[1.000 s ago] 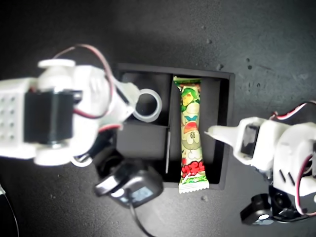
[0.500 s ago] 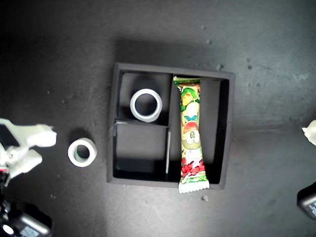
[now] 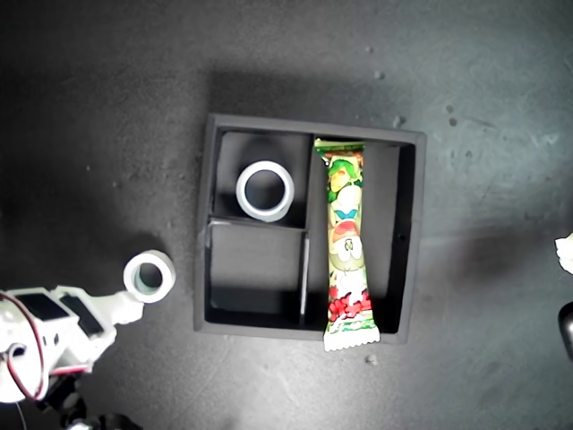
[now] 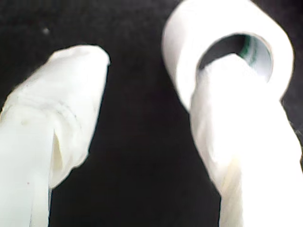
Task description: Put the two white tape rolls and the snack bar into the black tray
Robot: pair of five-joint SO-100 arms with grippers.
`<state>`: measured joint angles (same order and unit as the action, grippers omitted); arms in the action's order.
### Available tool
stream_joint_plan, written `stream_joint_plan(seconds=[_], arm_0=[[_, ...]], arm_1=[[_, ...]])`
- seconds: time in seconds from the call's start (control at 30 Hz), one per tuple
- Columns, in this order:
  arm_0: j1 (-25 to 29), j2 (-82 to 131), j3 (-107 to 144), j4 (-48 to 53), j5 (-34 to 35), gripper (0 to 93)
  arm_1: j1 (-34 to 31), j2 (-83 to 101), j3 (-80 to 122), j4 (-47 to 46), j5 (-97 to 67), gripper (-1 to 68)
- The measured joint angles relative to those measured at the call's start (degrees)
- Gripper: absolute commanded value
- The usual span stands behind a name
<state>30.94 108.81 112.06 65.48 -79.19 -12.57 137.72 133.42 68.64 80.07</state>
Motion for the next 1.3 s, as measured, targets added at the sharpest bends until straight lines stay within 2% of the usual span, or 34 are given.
stream_joint_plan(seconds=[0.37, 0.57, 0.9, 1.0, 1.17, 1.3], arm_0=[[-3.16, -7.65, 0.35, -3.16, 1.32, 14.9], [-5.36, -9.05, 0.79, -3.78, 2.37, 15.0], [-6.24, -13.8, 1.23, -7.73, 2.55, 14.8], [-6.24, -16.52, 1.32, -9.76, 2.46, 12.0], [-7.21, -21.18, 0.7, -10.72, 1.41, 0.6], [-8.44, -23.12, 0.18, -11.16, 0.53, 0.1]], arm_1=[[0.26, 1.32, 5.71, -5.54, 0.0, -0.3], [0.97, 8.79, 13.27, -9.93, 0.0, -0.3], [1.23, 13.1, 16.17, -10.63, 0.0, -0.3], [1.23, 13.1, 17.31, -10.99, 0.0, -0.3], [2.64, 15.12, 22.41, -14.33, 0.0, -0.4], [5.1, 26.02, 31.82, -15.03, 0.0, -0.4]])
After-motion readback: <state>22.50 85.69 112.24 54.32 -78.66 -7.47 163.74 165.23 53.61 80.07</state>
